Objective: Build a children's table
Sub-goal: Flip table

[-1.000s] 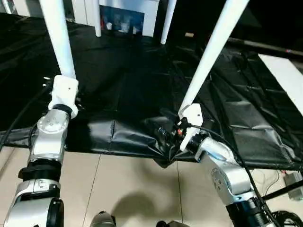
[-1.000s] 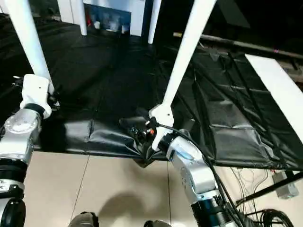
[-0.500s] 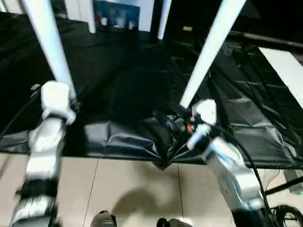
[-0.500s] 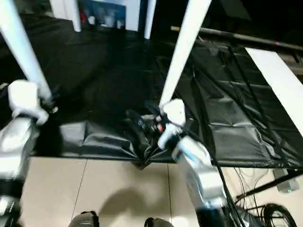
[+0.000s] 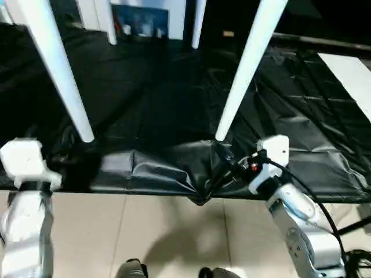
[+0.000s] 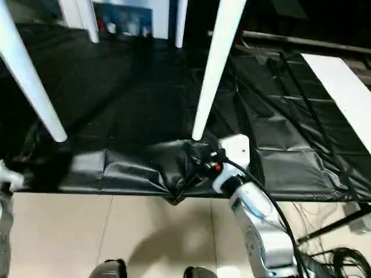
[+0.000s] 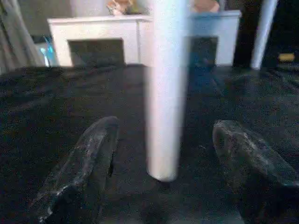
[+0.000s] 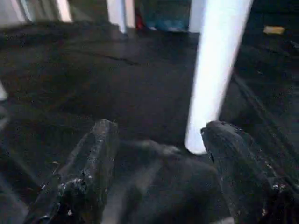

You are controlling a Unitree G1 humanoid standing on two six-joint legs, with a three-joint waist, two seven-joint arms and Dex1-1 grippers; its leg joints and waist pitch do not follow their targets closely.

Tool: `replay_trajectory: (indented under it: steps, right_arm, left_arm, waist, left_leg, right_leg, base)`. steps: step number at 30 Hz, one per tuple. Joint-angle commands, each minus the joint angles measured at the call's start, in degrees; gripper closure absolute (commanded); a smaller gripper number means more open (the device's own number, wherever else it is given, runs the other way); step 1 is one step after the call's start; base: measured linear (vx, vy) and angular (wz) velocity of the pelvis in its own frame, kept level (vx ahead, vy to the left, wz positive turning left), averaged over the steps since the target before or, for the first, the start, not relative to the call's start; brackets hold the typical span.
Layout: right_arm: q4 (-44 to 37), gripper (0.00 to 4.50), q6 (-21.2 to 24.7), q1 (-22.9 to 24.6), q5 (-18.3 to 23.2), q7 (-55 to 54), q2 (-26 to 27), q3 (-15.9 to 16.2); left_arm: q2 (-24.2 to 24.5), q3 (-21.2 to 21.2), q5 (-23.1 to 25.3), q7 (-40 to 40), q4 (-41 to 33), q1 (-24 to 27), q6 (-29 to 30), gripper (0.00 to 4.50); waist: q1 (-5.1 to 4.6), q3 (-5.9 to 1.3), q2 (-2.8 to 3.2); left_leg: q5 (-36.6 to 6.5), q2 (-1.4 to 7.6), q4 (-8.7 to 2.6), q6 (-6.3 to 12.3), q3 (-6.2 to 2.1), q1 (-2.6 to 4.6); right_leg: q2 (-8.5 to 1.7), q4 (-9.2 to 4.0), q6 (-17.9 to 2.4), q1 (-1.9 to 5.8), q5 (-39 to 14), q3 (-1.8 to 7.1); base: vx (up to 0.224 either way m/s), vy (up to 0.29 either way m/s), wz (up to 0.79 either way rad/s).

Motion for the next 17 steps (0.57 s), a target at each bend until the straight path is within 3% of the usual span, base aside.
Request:
replay_trajectory:
  steps: [1, 4, 6, 8, 10, 17]
  right_arm:
    - [0.4, 1.32, 0.6, 1.0, -3.0, -3.2, 0.2, -0.6]
    - [2.3, 1.32, -1.3, 1.0, -3.9, -4.7, 1.0, -0.8]
    - [3.1, 1.32, -2.2, 1.0, -4.5, -5.3, 1.1, -0.7]
    - [3.8, 1.32, -2.4, 0.8, -4.9, -6.8, 1.3, -1.4]
    - [3.7, 1.32, -1.6, 0.9, -4.5, -8.0, 1.7, -2.5]
    - [3.6, 1.32, -1.8, 1.0, -5.1, -5.5, 1.1, -0.2]
  left_arm:
    - [-2.0, -5.4, 4.7, 2.9, -3.2, 0.1, 2.6, 0.88]
    - [-5.2, -8.2, 4.3, 4.3, -2.1, -1.6, 4.1, 0.88]
    - [-5.9, -8.8, 4.6, 4.3, -2.1, -1.5, 4.4, 0.88]
    - [-6.4, -9.4, 5.8, 4.8, -2.6, -0.3, 4.6, 0.88]
    - [-6.2, -9.7, 6.0, 5.3, -4.2, 1.0, 6.1, 0.88]
    - [-4.9, -10.7, 6.6, 4.5, -6.2, 2.1, 9.0, 0.88]
  waist:
    - [-0.5, -3.66, 1.21]
    - [-0.68, -4.06, 1.22]
    - [-0.79, -4.17, 1.14]
    - [-1.35, -4.41, 1.16]
    - [-1.93, -4.5, 1.11]
    - [-2.06, -4.88, 1.34]
  left_leg:
    - [-28.3, 1.18, -4.34, -3.67, -0.71, 2.1]
    - [-27.2, 0.8, -4.17, -3.48, -0.82, 1.62]
    - [-27.4, 0.74, -4.01, -3.25, -0.82, 1.68]
    - [-26.3, 0.63, -4.09, -2.94, -0.96, 1.24]
    - [-26.0, 0.6, -4.0, -2.55, -0.88, 1.1]
    - [-24.8, 0.7, -3.76, -1.5, -0.63, 1.36]
  right_leg:
    - [-2.59, -6.27, -2.3, 0.76, -28.9, 2.16]
    - [-2.62, -6.5, -1.1, 1.14, -30.1, 1.87]
    - [-2.56, -6.69, -0.8, 0.98, -30.2, 1.74]
    - [-2.39, -6.38, -0.7, 1.43, -28.6, 1.58]
    - [-2.27, -6.15, -0.9, 1.38, -27.7, 1.63]
    - [-1.96, -5.86, -2.3, 1.27, -23.6, 1.74]
  base:
    - [0.0, 0.0, 0.0]
    - [0.0, 0.0, 0.0]
    - [0.0, 0.0, 0.0]
    - [0.0, 0.0, 0.0]
    - [0.0, 0.0, 0.0]
    - [0.0, 0.0, 0.0]
